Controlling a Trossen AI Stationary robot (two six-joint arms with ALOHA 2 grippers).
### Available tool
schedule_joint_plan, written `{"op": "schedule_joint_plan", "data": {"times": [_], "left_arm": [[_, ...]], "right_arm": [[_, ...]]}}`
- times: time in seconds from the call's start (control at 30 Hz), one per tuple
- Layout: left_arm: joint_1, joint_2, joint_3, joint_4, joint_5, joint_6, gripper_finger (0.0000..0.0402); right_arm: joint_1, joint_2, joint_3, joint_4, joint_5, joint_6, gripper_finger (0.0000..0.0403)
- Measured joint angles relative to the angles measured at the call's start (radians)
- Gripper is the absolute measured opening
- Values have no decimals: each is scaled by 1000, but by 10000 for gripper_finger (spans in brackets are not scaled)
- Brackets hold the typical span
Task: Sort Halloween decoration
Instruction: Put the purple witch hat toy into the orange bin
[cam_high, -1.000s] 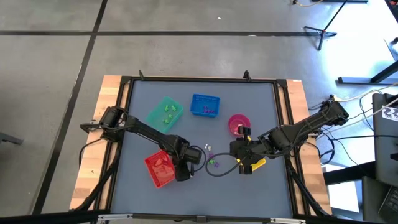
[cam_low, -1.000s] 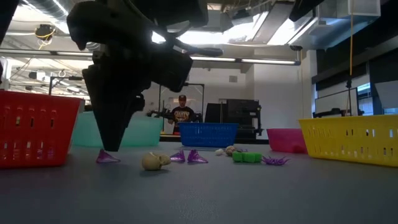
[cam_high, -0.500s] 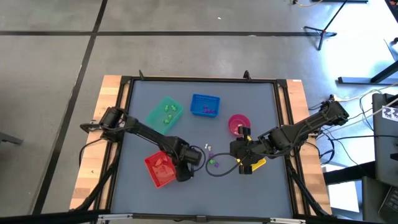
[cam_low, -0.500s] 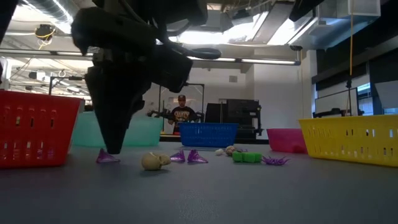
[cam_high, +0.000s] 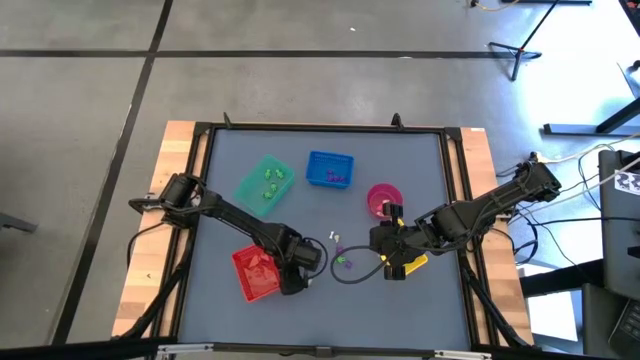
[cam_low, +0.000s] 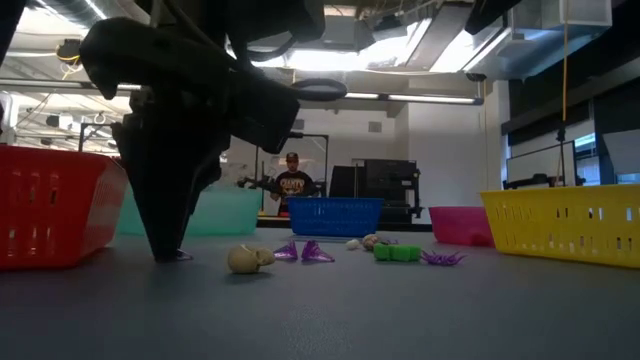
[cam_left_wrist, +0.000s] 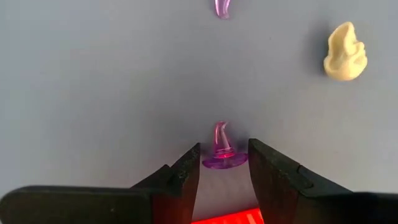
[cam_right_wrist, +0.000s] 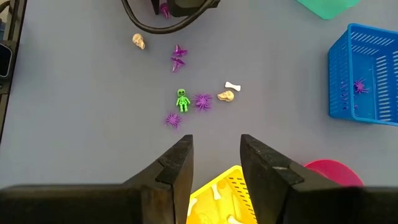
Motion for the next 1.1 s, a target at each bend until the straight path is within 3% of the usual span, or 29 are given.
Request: {"op": "schedule_joint_plan", "data": {"times": [0.6,1.1], "left_arm": [[0,0,0,0,-20,1,64],[6,0,0,1,41,2,64]], "right_arm": [[0,0,0,0,0,0,131],[0,0,0,0,0,0,131]]}}
